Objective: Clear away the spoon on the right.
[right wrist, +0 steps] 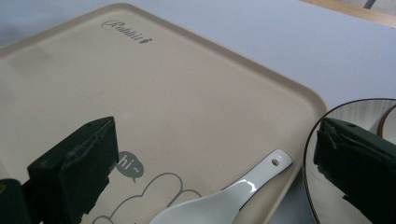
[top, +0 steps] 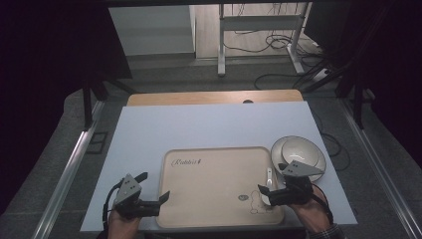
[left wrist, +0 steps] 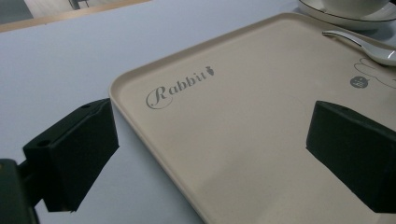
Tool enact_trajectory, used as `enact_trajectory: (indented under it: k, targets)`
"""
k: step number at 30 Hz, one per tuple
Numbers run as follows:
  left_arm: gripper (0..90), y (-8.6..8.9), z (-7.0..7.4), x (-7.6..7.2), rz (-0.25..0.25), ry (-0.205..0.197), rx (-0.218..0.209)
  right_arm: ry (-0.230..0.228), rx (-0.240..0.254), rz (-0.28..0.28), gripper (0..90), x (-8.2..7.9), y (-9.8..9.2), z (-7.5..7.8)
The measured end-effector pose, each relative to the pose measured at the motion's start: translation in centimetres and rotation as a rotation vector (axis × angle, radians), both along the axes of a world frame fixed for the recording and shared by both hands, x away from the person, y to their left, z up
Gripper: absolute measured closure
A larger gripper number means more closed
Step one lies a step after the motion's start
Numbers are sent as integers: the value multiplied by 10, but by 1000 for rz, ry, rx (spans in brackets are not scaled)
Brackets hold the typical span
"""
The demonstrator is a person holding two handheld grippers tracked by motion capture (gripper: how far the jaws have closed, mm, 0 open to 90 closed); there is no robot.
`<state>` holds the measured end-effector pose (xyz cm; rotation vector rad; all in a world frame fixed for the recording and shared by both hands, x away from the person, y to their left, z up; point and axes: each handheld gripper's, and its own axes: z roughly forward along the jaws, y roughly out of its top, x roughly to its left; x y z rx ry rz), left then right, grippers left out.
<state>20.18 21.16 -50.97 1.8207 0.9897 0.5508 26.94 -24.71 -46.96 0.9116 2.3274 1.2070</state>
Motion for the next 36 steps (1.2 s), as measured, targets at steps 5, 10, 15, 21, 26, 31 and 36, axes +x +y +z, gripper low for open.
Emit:
enact_trajectory:
  k: [5,10,15,21,26,31,36]
  targets:
    - [21,1,0,0,4,-5,-4,-7,15,-19,0,-4,-7,1]
    - [21,1,1,-1,5,-9,-6,-18,27,-33,0,-6,-13,2]
    - [22,1,1,0,6,-11,-8,-32,43,-53,0,-11,-23,3]
    - [21,1,1,0,6,-11,-7,-52,55,-62,0,-15,-29,4]
    - [22,1,1,0,9,-14,-10,-73,62,-83,0,-20,-37,6]
    - [21,0,1,0,8,-13,-5,-81,59,-108,0,-24,-44,5]
    - [21,1,1,0,10,-13,-7,-93,61,-122,0,-27,-50,4]
